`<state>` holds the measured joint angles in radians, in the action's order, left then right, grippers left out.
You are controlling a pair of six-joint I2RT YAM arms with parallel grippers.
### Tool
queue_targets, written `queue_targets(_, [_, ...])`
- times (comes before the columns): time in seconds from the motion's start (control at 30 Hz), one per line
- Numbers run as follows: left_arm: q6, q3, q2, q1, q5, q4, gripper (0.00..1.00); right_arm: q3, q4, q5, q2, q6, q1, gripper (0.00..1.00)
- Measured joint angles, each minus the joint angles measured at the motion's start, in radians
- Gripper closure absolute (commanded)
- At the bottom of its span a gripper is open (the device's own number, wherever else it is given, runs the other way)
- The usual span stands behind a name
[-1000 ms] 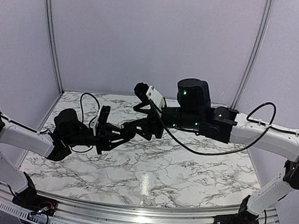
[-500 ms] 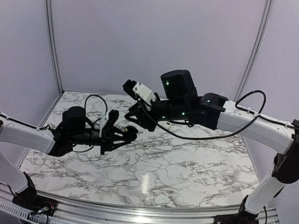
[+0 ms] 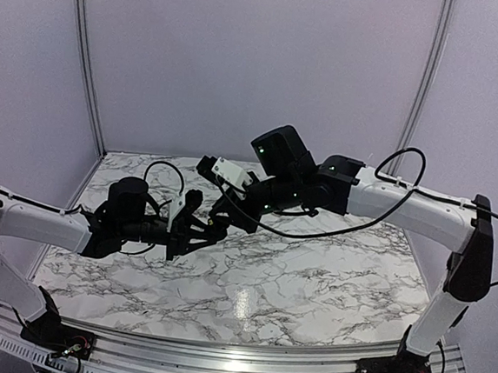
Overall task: Insert the wireless bluetooth earbuds into the charging case
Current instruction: Adjust the left earbud in the left side groove of the charging case.
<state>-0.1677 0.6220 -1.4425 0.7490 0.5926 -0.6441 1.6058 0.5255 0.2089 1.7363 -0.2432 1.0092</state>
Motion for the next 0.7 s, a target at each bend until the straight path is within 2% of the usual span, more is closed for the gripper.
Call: queue_targets(0.7, [-0.008,0.004,0.001,0.012,-0.008,0.014,1.0,0.019,0.016,0.029,0.048,0.008,0.0,0.85])
